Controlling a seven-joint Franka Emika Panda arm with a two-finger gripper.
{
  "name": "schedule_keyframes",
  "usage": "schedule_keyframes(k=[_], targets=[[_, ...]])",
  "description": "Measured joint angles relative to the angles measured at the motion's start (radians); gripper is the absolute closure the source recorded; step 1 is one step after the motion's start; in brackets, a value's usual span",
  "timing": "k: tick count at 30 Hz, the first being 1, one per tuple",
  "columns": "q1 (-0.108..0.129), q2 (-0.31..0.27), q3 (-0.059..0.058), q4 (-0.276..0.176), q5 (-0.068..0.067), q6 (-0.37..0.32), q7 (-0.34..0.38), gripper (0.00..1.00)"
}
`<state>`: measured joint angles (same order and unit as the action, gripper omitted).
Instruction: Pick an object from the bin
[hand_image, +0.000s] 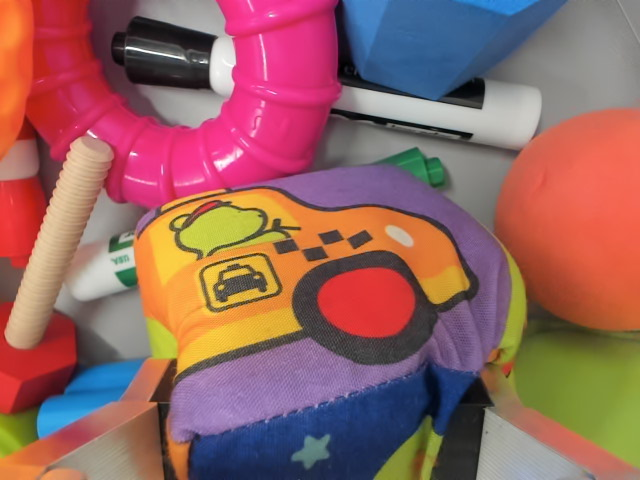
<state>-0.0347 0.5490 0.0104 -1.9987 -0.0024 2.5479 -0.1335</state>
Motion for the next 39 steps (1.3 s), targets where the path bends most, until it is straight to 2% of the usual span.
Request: schedule_keyframes(k=[16, 39], targets=[[0.0, -0.062, 0.0, -0.006, 0.0, -0.056, 0.0, 1.0], [0.0, -0.216, 0.0, 0.009, 0.0, -0.224, 0.0, 1.0]])
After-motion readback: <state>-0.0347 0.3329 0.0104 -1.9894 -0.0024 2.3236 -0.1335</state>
